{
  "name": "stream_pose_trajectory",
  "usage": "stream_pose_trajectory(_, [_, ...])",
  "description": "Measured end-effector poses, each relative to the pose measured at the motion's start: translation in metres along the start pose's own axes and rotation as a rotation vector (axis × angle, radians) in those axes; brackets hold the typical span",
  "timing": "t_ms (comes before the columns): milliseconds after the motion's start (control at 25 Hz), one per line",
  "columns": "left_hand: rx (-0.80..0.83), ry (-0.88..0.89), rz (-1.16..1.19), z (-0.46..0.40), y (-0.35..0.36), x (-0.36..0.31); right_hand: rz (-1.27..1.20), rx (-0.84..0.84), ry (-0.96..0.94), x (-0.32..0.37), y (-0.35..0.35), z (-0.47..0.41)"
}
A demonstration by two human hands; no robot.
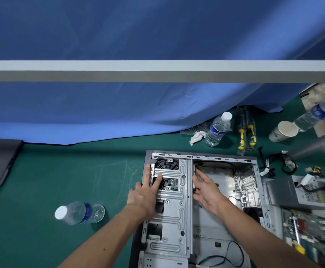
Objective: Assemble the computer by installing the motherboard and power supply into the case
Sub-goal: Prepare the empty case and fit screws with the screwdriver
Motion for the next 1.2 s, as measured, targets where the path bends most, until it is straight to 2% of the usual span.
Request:
stream_pose_trajectory(240, [0.016, -0.009, -0.002, 0.001, -0.002, 0.0, 0.009, -0.019, -0.005, -0.004, -0.004, 0.007])
stream_pose_trajectory(440, [0.027, -0.02, -0.017, 0.003, -0.003, -0.001, 0.176, 0.004, -0.108, -0.006, -0.022, 0.028])
stream_pose_trajectory(560, [0.036, -0.045, -0.01, 0.003, -0.005, 0.001, 0.427, -0.097, -0.355, 0.004, -0.043, 0.049])
stream_pose_trajectory(680, [0.035, -0.064, 0.01, 0.005, -0.008, 0.001, 0.726, -0.316, -0.772, 0.026, -0.075, 0.074])
stream_pose_trajectory(760, [0.023, -0.073, 0.046, 0.008, -0.01, 0.001, 0.847, -0.462, -0.939, 0.032, -0.098, 0.088])
stream_pose_trajectory(800, [0.013, -0.081, 0.069, 0.009, -0.011, 0.002, 0.927, -0.521, -0.956, 0.03, -0.108, 0.09])
stream_pose_trajectory(880, [-0.014, -0.106, 0.087, 0.014, -0.013, 0.004, 1.09, -0.569, -0.849, 0.02, -0.128, 0.088])
stream_pose_trajectory(1000, [-0.121, -0.136, 0.084, 0.033, -0.007, -0.008, 1.196, -0.425, -0.658, -0.007, -0.146, 0.085])
stream_pose_trajectory(1040, [-0.148, -0.118, 0.104, 0.042, -0.002, -0.019, 1.165, -0.364, -0.651, -0.013, -0.151, 0.084])
stream_pose_trajectory(1120, [-0.121, -0.053, 0.215, 0.058, 0.013, -0.05, 0.938, -0.283, -0.652, -0.01, -0.164, 0.086])
stream_pose_trajectory(1200, [-0.026, -0.043, 0.326, 0.067, 0.024, -0.083, 0.695, -0.305, -0.622, 0.003, -0.189, 0.085])
Point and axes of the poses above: each hand's wrist, its own z-axis away from the middle knuckle, its own y-axis out of the palm, x = y × z, the point moved 5 cm from there along -z, towards the middle knuckle, and after that the axes turned 14 degrees about -x, right-handed, at the moved point
